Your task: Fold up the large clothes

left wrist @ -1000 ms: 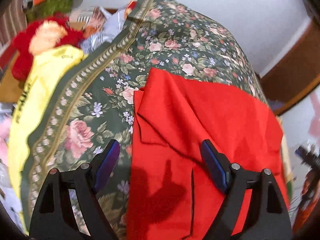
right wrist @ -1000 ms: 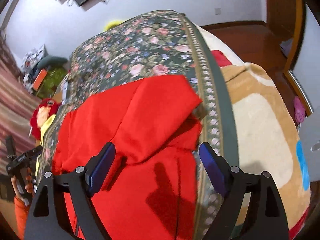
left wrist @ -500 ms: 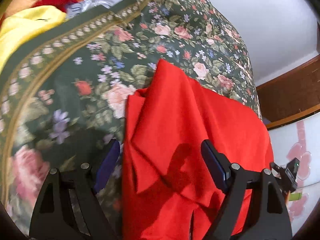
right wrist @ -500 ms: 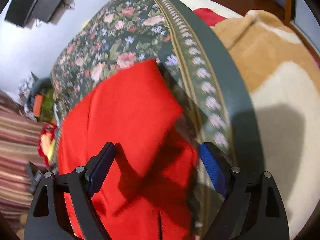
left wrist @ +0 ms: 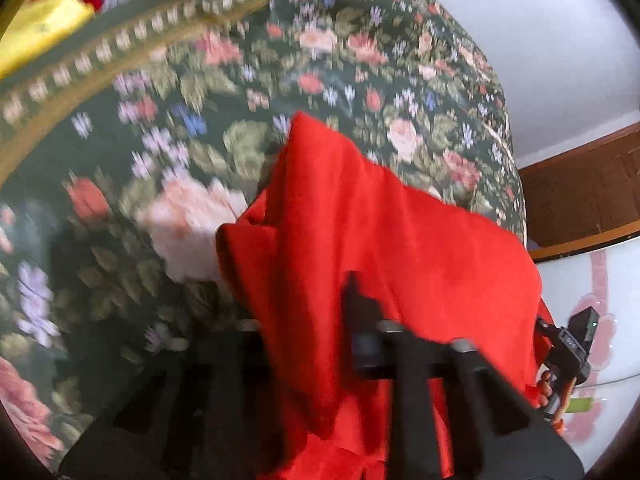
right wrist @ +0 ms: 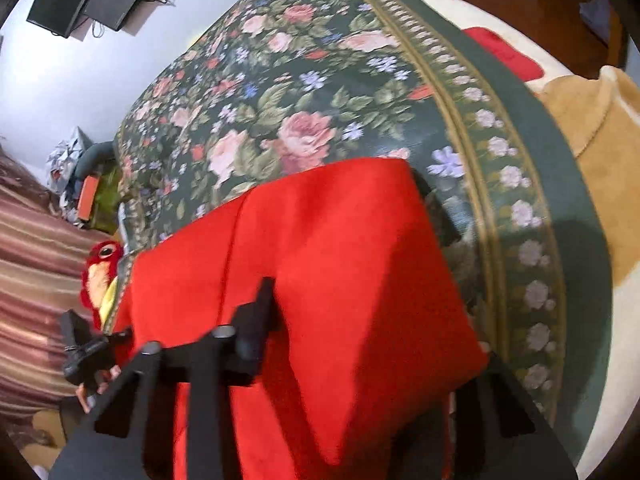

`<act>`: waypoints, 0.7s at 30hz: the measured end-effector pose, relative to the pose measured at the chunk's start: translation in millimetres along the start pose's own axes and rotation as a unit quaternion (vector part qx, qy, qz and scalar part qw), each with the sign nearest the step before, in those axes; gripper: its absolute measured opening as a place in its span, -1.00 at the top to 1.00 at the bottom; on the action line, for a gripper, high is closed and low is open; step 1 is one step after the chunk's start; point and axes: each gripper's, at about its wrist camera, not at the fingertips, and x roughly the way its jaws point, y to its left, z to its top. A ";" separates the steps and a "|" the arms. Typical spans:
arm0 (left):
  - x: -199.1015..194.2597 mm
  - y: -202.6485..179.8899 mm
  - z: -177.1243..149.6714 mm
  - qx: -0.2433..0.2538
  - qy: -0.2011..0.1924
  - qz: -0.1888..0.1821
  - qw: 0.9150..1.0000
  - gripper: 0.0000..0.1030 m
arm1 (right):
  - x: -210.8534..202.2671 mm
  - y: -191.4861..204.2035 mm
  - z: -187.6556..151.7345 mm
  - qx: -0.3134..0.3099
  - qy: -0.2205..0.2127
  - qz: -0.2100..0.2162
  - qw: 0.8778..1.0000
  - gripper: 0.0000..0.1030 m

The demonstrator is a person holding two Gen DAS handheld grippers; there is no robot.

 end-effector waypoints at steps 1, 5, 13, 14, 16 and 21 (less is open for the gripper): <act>-1.4 -1.4 -2.2 0.002 -0.005 0.002 1.000 0.78 | -2.6 2.2 1.8 -0.007 -0.003 0.002 1.000 0.52; -23.2 -19.1 -6.9 0.032 -0.041 0.029 0.998 0.80 | -22.3 17.5 7.4 -0.039 -0.027 0.000 0.999 0.63; -86.1 -75.9 5.5 0.096 -0.137 0.068 0.984 0.80 | -31.9 58.9 38.2 -0.095 -0.075 -0.008 0.993 0.64; -88.6 -80.7 8.1 0.102 -0.145 0.070 0.982 0.80 | -30.5 63.9 43.1 -0.099 -0.082 -0.009 0.992 0.64; -89.6 -89.6 16.8 0.116 -0.156 0.082 0.978 0.80 | -25.1 73.6 53.2 -0.109 -0.093 -0.014 0.990 0.64; -69.9 -90.8 45.5 0.120 -0.155 0.109 0.975 0.80 | -5.5 85.3 74.9 -0.130 -0.107 -0.033 0.985 0.64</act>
